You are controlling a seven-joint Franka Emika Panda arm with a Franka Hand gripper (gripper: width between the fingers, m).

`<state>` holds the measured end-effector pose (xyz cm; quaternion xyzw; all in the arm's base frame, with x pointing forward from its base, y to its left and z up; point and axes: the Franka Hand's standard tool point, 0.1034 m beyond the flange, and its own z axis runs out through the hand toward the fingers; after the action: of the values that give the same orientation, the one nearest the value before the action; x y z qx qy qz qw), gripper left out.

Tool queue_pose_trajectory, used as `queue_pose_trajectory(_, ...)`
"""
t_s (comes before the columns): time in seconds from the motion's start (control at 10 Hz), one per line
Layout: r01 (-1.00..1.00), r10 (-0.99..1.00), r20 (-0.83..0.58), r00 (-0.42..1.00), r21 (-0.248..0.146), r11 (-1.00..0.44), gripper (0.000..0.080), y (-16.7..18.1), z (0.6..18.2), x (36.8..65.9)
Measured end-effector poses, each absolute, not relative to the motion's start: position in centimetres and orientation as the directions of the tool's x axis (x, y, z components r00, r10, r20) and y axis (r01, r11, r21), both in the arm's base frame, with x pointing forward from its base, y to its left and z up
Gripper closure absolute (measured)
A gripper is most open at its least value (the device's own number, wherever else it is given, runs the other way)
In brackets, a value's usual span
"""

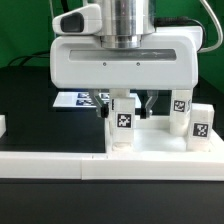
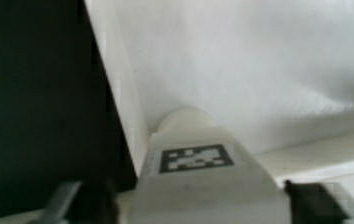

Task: Assemble square table

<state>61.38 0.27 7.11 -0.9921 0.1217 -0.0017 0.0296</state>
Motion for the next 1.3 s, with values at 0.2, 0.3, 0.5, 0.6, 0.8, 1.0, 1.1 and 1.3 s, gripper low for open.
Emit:
queue_pose_trajectory(0.2, -0.343, -0.343, -0.011, 0.939, -0.061, -0.937, 0.0512, 0.34, 7.10, 61.38)
queue_pose_trajectory(0.3, -0.414, -0.414, -0.015, 0.910, -0.060, -0.908, 0.0512, 0.36, 7.09, 61.38)
queue_pose_trajectory(0.5, -0.575, -0.575, -0.023, 0.818, -0.057, -0.816, 0.0512, 0.44, 7.08, 61.73)
queue_pose_trajectory(0.6, -0.688, -0.687, -0.032, 0.726, -0.052, -0.724, 0.0512, 0.53, 7.08, 61.80)
queue_pose_trajectory(0.8, -0.867, -0.864, -0.064, 0.499, -0.051, -0.496, 0.0511, 0.47, 7.04, 61.96)
queue_pose_trajectory(1.0, -0.989, -0.981, -0.131, 0.143, -0.061, -0.136, 0.0511, 0.55, 6.95, 62.13)
queue_pose_trajectory(1.1, -0.998, -0.989, -0.146, 0.029, -0.061, -0.020, 0.0511, 0.64, 6.95, 62.23)
queue_pose_trajectory(1.3, -0.988, -0.975, -0.181, -0.130, -0.057, 0.142, 0.0511, 0.59, 6.96, 62.19)
